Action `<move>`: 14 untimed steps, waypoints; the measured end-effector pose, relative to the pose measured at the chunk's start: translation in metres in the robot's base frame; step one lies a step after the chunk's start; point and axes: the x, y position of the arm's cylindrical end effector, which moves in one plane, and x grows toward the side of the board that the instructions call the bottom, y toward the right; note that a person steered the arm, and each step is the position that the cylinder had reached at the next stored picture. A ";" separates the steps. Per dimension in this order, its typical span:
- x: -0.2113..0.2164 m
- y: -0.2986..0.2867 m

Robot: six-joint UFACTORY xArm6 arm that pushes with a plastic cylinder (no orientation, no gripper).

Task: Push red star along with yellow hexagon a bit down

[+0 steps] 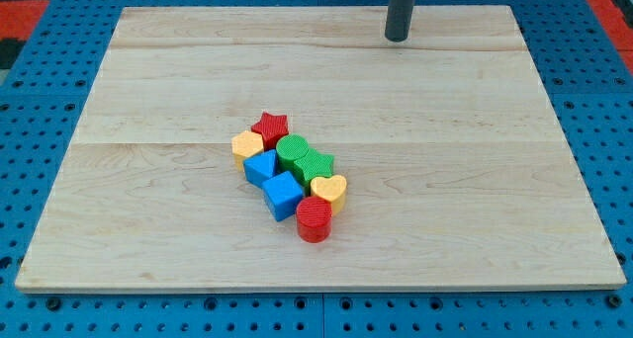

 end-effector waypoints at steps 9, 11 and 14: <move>0.101 -0.002; 0.133 -0.011; 0.153 -0.158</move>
